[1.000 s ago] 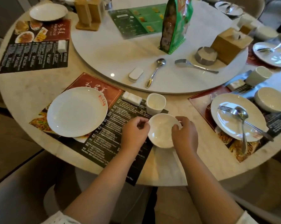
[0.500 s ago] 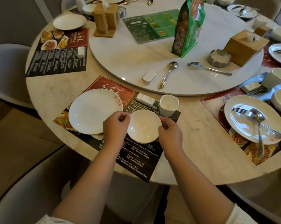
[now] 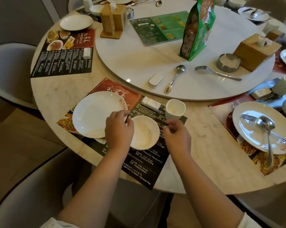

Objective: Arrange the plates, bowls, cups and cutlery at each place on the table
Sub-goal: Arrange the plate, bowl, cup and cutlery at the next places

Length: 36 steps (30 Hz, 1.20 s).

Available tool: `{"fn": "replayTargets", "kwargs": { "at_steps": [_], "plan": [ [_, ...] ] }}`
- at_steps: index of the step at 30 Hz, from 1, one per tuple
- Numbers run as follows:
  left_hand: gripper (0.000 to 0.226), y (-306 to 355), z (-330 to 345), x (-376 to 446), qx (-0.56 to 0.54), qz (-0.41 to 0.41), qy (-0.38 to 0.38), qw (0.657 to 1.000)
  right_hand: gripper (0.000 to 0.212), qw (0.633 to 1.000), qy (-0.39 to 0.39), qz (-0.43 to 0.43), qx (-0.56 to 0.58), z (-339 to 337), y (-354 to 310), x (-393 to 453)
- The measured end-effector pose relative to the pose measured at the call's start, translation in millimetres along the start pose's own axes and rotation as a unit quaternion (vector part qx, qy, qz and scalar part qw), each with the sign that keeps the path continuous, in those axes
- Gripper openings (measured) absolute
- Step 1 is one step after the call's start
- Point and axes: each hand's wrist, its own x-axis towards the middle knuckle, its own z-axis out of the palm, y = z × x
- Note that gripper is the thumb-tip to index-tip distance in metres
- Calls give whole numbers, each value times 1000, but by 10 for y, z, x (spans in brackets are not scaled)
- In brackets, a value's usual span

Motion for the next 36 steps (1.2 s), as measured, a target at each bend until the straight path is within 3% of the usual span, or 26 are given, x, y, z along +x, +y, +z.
{"fn": "replayTargets", "kwargs": {
  "at_steps": [2,4,9,12,23,25,31,36],
  "plan": [
    [26,141,78,45,-36,36,-8,999,28,996,71,-46,-4,-121,-15,147],
    [30,327,185,99,-97,59,-60,992,43,993,91,-77,-26,-220,-37,337],
    [36,709,450,198,-167,50,-188,967,76,995,-53,-78,-27,-358,-59,676],
    [36,749,515,218,-160,40,-202,965,74,993,-80,-90,-8,-373,-62,724],
    [31,650,468,189,-154,61,-201,966,76,994,-64,-84,3,-399,35,509],
    [27,668,487,253,-142,68,-198,967,71,994,-65,-86,3,-411,22,531],
    [18,1018,708,818,-78,139,-153,975,30,998,-4,-61,31,-415,-181,1045],
    [25,1327,1083,1207,-22,168,-138,976,23,998,2,-49,39,-386,-333,1575]
  ]
}}
